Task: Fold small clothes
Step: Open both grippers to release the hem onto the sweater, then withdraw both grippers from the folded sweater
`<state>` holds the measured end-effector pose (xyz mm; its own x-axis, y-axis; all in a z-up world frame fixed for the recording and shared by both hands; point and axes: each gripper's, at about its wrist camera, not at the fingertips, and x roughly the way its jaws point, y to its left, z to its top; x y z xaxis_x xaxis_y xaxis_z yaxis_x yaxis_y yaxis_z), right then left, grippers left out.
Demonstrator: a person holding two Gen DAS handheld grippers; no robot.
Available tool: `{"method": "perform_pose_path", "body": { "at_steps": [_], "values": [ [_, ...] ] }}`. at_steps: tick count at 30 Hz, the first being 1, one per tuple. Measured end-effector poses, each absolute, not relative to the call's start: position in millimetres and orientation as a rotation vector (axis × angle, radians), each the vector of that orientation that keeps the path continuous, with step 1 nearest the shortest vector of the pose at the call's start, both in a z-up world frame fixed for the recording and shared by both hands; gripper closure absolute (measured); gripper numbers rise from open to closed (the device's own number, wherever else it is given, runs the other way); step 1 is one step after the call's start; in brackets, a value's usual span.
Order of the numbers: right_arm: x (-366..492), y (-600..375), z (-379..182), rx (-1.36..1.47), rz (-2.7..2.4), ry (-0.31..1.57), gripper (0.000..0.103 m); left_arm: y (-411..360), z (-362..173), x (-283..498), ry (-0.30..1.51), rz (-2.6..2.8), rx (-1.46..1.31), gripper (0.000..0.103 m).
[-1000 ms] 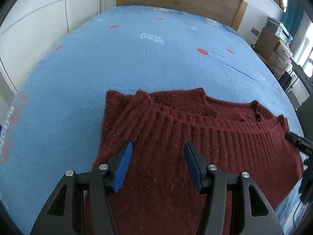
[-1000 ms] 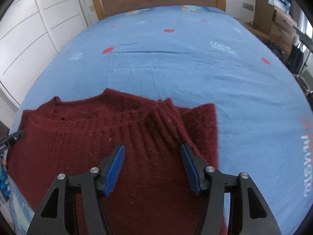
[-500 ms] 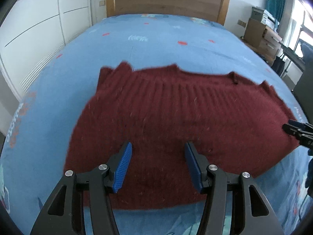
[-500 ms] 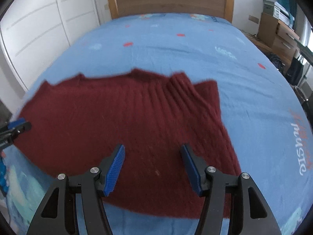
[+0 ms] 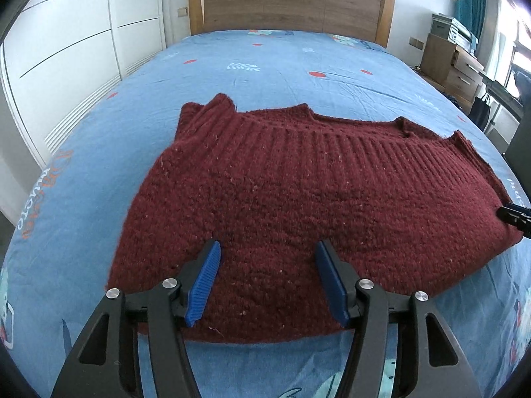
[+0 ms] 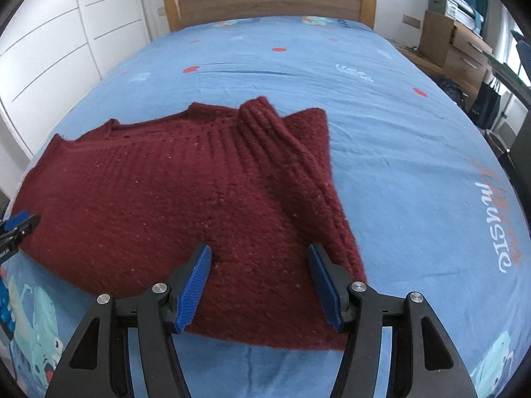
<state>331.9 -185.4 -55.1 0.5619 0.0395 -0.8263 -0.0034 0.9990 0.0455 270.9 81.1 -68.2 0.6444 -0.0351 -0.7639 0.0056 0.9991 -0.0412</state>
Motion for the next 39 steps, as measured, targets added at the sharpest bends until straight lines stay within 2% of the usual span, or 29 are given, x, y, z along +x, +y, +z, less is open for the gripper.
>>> {"method": "perform_pose_path", "body": {
  "at_steps": [9,17,22,39],
  "values": [
    [320.5,-191.7,-51.6,0.028,-0.019,1.006,0.041,84.3,-65.2,260.9,0.875,-0.025,-0.058,0.048],
    [310.8,-173.3,-34.7,0.031,0.003,0.962,0.041,88.5,-63.3,256.3,0.875,0.007,-0.069,0.048],
    [317.3,-162.2,-48.2,0.021,0.015,0.994,0.041,90.2,-68.5,252.6,0.882,0.011,-0.078,0.044],
    [288.8,-192.5,-41.4,0.066,-0.047,1.010,0.041,96.7,-63.3,222.0,0.901,0.006,-0.129,0.042]
  ]
}}
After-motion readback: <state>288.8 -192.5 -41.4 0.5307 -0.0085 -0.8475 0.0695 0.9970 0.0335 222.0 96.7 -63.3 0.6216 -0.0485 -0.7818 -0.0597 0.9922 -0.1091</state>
